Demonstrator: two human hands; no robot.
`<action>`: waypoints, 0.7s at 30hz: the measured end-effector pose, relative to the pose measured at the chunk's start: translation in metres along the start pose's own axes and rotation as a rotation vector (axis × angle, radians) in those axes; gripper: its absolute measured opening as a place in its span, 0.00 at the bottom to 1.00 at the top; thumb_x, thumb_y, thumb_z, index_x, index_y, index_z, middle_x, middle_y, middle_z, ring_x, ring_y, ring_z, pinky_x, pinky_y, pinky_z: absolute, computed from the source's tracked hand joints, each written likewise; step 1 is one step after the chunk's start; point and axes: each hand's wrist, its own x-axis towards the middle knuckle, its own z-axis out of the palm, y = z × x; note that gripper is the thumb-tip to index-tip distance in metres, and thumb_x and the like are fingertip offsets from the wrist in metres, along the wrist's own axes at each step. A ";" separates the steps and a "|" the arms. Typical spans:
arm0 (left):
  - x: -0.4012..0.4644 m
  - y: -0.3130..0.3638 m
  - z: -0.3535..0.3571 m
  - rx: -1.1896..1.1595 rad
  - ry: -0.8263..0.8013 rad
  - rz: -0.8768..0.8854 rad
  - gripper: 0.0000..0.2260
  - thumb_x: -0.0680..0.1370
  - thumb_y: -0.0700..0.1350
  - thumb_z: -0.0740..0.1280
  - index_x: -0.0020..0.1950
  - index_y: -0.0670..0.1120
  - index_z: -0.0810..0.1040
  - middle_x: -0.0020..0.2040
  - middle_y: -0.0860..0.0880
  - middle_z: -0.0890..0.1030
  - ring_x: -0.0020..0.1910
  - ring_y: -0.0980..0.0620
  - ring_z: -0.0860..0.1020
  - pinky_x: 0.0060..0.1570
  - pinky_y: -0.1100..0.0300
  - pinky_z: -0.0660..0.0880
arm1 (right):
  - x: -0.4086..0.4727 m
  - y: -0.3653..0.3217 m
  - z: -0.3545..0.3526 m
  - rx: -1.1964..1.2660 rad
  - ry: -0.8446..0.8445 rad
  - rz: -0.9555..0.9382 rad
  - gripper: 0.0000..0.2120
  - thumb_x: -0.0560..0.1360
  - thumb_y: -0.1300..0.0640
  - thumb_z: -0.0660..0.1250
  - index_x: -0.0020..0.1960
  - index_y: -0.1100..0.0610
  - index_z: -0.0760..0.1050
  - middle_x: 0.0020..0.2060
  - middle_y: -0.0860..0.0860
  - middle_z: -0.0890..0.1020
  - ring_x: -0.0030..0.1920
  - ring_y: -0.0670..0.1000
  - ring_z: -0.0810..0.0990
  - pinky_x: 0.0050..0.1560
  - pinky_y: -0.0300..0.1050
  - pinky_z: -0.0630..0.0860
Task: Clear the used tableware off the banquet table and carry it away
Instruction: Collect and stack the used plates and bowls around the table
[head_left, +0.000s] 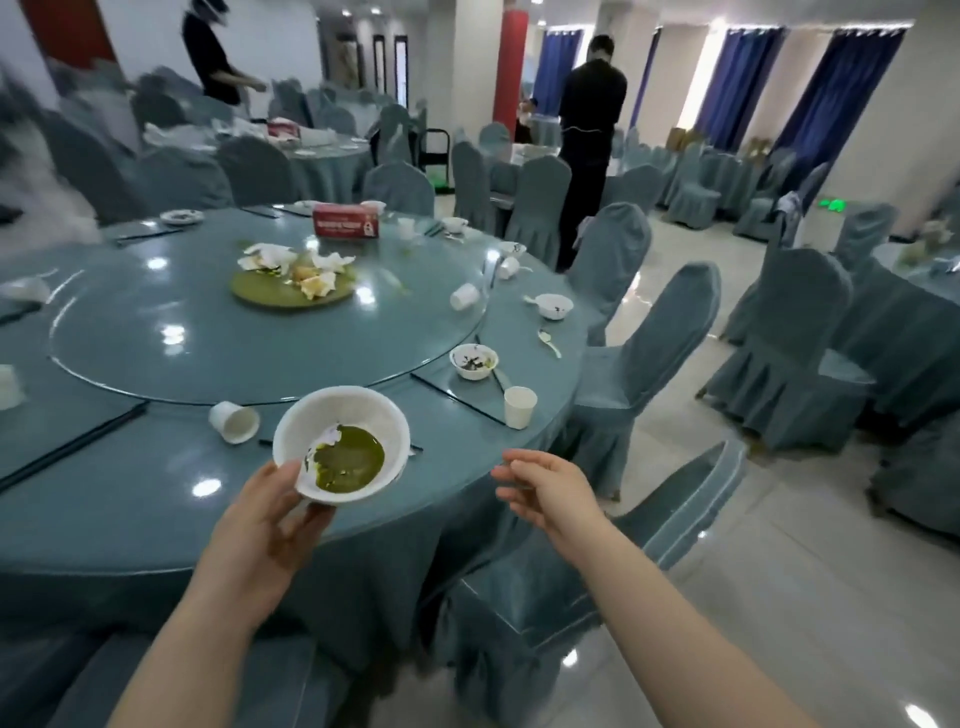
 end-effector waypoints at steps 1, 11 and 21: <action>0.014 0.007 0.000 -0.005 0.014 0.037 0.10 0.74 0.48 0.67 0.53 0.48 0.80 0.47 0.49 0.84 0.39 0.56 0.82 0.45 0.59 0.81 | 0.021 -0.004 0.005 0.003 0.002 0.008 0.07 0.78 0.61 0.63 0.54 0.56 0.77 0.42 0.52 0.85 0.35 0.48 0.80 0.35 0.38 0.75; 0.139 0.036 0.020 -0.080 0.137 0.084 0.11 0.78 0.46 0.65 0.60 0.46 0.75 0.48 0.47 0.84 0.53 0.49 0.80 0.43 0.58 0.82 | 0.187 -0.029 0.041 0.017 0.014 0.171 0.08 0.79 0.56 0.62 0.56 0.56 0.73 0.41 0.53 0.82 0.34 0.50 0.79 0.33 0.39 0.72; 0.218 0.028 0.025 -0.097 0.291 0.048 0.09 0.79 0.46 0.63 0.58 0.48 0.75 0.47 0.48 0.84 0.49 0.49 0.79 0.38 0.59 0.81 | 0.366 -0.037 0.075 0.015 0.082 0.400 0.15 0.80 0.49 0.58 0.45 0.61 0.69 0.39 0.56 0.80 0.32 0.52 0.76 0.30 0.41 0.68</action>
